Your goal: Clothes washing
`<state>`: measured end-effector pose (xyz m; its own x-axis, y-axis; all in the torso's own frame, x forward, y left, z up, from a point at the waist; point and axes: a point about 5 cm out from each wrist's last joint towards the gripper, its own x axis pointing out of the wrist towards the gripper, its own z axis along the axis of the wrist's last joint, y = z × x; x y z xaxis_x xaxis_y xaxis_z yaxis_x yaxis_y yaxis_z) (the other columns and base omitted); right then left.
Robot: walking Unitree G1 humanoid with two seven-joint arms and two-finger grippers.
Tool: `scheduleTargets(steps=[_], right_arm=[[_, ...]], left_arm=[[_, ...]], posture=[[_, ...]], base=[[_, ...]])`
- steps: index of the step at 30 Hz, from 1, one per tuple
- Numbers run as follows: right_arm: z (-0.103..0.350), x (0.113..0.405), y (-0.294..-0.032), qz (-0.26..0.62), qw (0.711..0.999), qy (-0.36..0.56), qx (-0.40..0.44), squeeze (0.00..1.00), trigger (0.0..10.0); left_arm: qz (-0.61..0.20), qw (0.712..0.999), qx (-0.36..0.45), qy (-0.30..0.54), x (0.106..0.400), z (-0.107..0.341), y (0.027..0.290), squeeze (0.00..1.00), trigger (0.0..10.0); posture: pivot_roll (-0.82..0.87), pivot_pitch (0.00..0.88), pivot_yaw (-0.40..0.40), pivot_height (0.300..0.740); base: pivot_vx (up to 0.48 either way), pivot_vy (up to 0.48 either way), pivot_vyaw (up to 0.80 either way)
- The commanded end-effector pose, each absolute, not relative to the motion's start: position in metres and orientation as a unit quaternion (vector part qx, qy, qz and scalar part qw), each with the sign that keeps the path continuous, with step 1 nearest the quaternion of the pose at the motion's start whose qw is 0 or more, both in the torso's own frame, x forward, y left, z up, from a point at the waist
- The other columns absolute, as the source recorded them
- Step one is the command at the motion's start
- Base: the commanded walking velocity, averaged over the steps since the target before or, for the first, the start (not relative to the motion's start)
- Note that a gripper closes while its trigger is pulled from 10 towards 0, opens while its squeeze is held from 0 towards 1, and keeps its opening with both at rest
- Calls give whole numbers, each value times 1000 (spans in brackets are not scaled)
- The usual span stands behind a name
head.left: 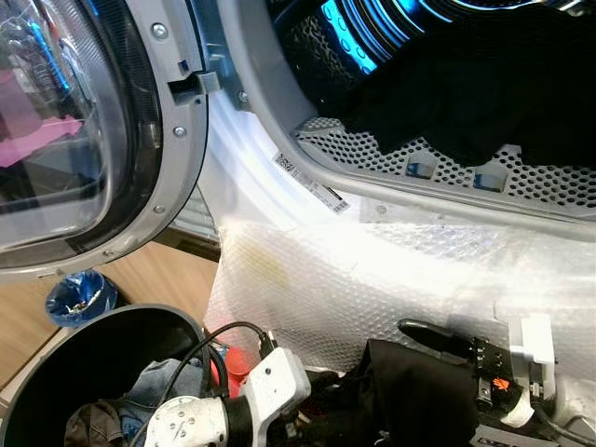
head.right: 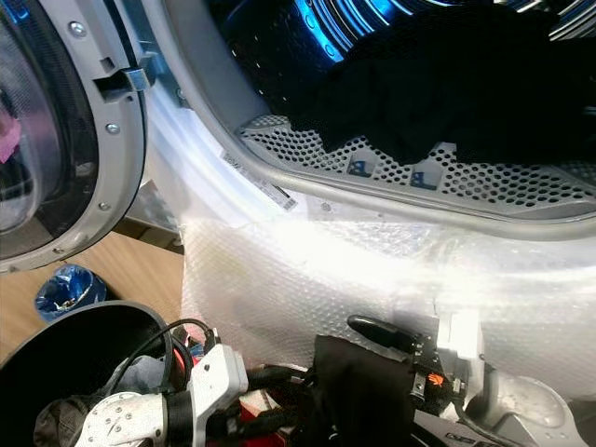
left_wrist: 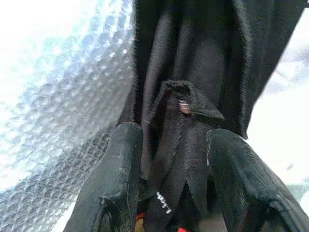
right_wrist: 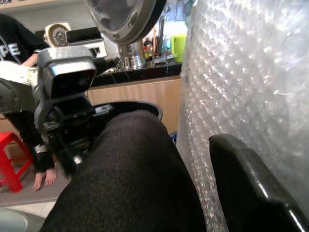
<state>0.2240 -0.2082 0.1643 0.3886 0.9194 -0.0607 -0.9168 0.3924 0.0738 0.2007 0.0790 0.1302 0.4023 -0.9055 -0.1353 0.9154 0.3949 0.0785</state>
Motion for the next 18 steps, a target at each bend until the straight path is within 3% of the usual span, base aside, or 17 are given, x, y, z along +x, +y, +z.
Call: scheduleTargets(steps=[1,3,4,8,14,15,16,18], right_arm=[[174,225,-210,562,826,39,-2,0,10000],[179,224,-215,568,822,42,-10,0,10000],[184,222,-217,575,816,46,-18,0,10000],[191,215,-223,596,800,65,-37,0,10000],[193,206,-219,630,769,91,-62,0,10000],[193,206,-217,634,766,90,-63,0,10000],[194,206,-215,638,762,89,-64,0,10000],[196,205,-210,648,754,86,-68,0,10000]], left_arm=[[-545,835,61,51,200,122,81,0,10000],[-547,834,51,52,201,122,79,31,10000],[-554,830,46,52,202,121,79,1000,10000],[-574,815,65,48,203,117,78,1000,10000],[-624,766,152,32,203,107,76,1000,10000],[-633,752,181,21,203,105,74,839,10000],[-636,748,189,14,205,104,72,0,10000],[-638,746,192,-12,212,104,63,0,10000]], posture=[[-32,121,64,740],[-35,125,56,740],[-37,126,48,740],[-58,126,27,740],[-73,111,9,740],[-75,107,6,740],[-79,96,5,740],[-83,86,0,740]], base=[[0,0,0],[0,0,0],[0,0,0],[0,0,0],[0,0,0],[0,0,0],[0,0,0],[0,0,0]])
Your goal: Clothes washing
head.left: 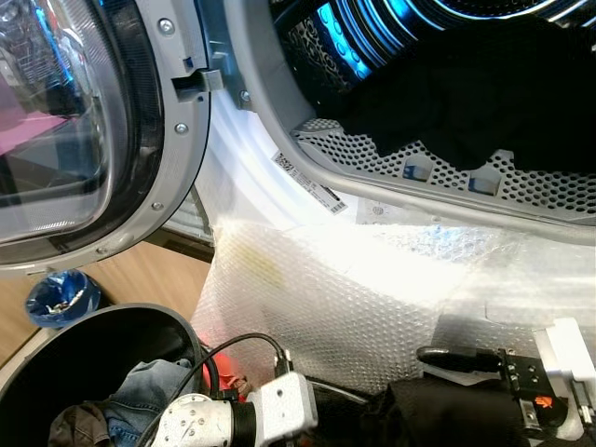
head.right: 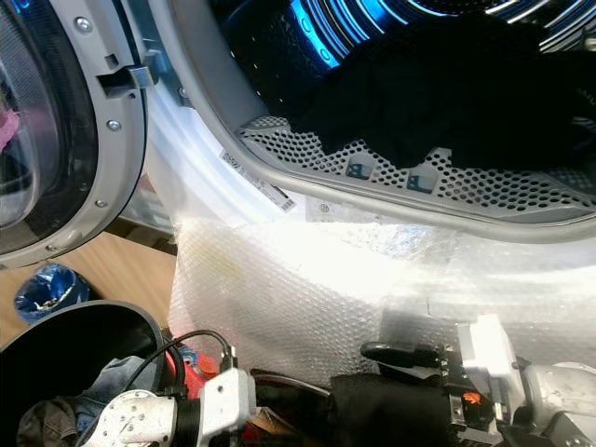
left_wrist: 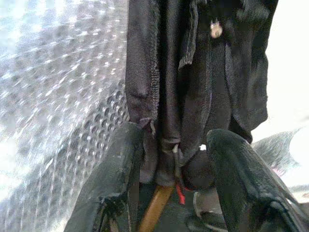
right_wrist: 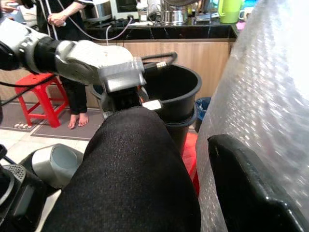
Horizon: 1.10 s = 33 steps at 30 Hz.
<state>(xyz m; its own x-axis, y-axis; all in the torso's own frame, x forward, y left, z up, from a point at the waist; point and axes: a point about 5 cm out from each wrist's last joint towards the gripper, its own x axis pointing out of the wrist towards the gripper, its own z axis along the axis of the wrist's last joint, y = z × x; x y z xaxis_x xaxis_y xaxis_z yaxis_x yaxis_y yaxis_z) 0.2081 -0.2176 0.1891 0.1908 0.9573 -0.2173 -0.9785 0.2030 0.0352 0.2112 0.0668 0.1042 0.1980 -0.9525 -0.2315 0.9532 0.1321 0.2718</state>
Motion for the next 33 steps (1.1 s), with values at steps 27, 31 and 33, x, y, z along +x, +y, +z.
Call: scheduleTargets(steps=[27,31,33], right_arm=[[211,210,-200,657,749,50,-73,0,10000],[211,213,-202,648,757,47,-71,0,10000],[211,215,-203,643,761,46,-69,0,10000]], left_arm=[[-735,652,105,-152,213,130,-35,0,9490],[-731,657,100,-153,213,129,-34,0,0],[-725,666,87,-151,215,130,-31,0,0]], posture=[[-120,46,-33,740],[-119,37,-32,740],[-118,34,-30,740]], base=[[0,0,0],[0,0,0],[0,0,0]])
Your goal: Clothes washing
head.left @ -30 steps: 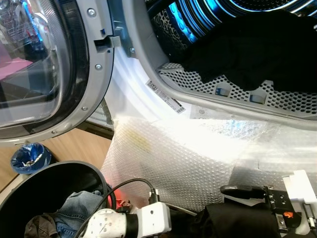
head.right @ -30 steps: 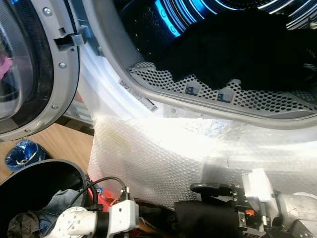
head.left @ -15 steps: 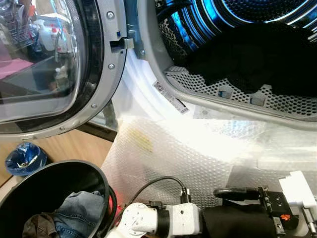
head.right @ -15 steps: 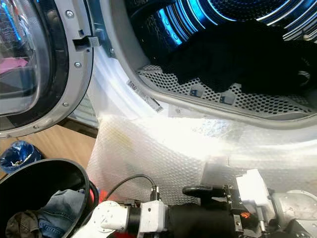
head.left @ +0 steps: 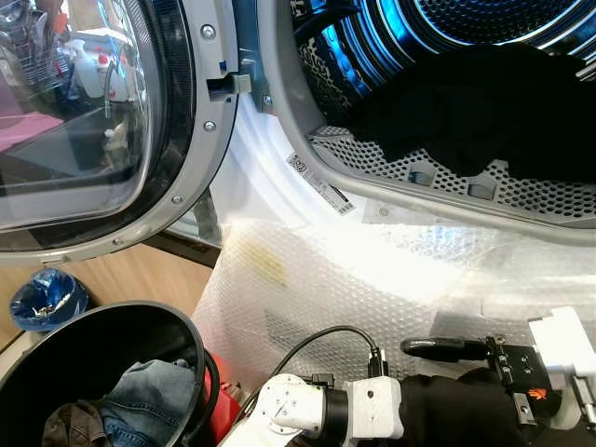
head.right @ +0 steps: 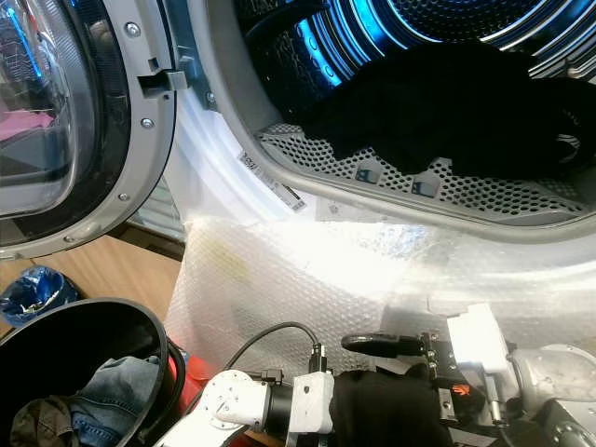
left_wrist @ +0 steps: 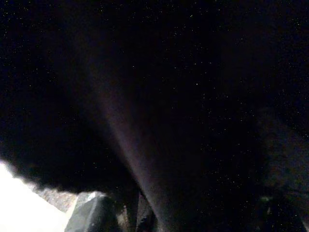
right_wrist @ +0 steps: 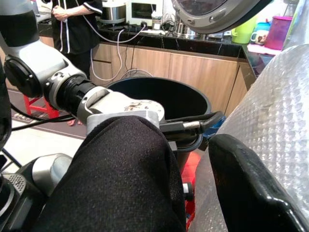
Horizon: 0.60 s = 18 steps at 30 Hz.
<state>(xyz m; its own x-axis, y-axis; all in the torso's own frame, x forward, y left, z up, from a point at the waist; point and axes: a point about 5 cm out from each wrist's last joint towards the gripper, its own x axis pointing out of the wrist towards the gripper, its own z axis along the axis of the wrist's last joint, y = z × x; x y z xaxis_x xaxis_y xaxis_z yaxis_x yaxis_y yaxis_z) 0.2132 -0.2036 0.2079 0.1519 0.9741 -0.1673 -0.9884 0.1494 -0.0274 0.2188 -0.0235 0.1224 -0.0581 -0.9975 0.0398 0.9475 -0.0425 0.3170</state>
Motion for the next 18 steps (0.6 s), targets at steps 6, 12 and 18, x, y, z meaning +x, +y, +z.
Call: scheduleTargets(steps=[6,12,18], right_arm=[[208,218,-202,644,761,46,-67,0,10000],[207,222,-204,637,767,46,-68,0,10000],[206,225,-208,633,770,48,-65,0,10000]], left_arm=[[-708,690,54,-143,218,132,-25,0,0],[-700,699,54,-138,214,131,-17,0,0],[-689,713,66,-112,209,128,13,0,0]], posture=[[-102,25,-34,740],[-99,35,-36,740],[-78,48,-42,740]], base=[[0,0,0],[0,0,0],[0,0,0]])
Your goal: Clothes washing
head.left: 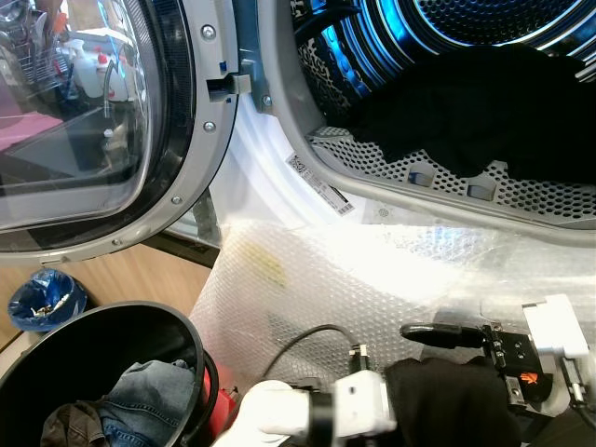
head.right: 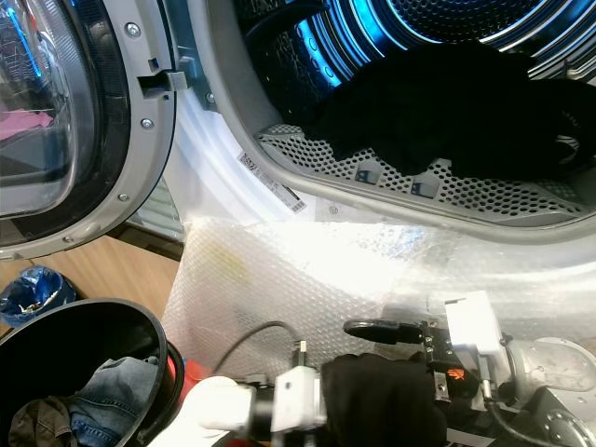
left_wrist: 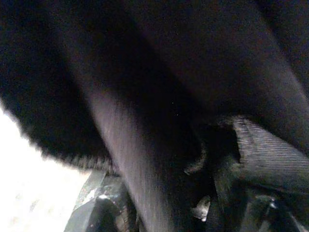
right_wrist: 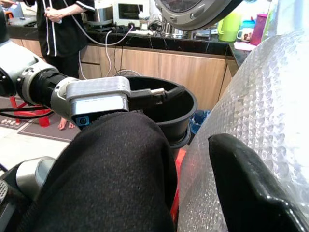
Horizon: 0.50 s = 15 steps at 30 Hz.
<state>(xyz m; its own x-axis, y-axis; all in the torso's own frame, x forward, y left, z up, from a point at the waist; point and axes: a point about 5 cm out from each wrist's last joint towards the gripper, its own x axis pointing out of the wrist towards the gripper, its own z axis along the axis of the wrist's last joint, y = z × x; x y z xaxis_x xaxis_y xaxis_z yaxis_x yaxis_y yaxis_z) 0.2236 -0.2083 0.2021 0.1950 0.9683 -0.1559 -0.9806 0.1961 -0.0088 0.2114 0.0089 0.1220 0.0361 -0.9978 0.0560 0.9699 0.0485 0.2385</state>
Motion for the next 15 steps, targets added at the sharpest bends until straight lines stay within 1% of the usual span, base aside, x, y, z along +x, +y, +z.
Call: scheduleTargets(steps=[1,5,8,12,15], right_arm=[[206,226,-208,633,770,48,-64,0,10000],[205,228,-208,633,770,49,-63,0,10000],[205,230,-209,634,769,50,-64,0,10000],[206,232,-209,636,768,49,-65,0,10000],[207,233,-211,636,767,49,-67,0,10000]], left_arm=[[-688,714,68,-111,209,129,16,0,0],[-688,714,79,-104,211,132,28,0,0],[-683,720,77,-97,213,133,35,0,0],[-672,732,52,-99,213,136,35,0,0],[-677,729,36,-97,210,143,37,0,0]], posture=[[-73,48,-44,740],[-66,47,-49,740],[-62,46,-54,740],[-61,44,-64,740],[-58,45,-72,740]], base=[[0,0,0],[0,0,0],[0,0,0],[0,0,0],[0,0,0]])
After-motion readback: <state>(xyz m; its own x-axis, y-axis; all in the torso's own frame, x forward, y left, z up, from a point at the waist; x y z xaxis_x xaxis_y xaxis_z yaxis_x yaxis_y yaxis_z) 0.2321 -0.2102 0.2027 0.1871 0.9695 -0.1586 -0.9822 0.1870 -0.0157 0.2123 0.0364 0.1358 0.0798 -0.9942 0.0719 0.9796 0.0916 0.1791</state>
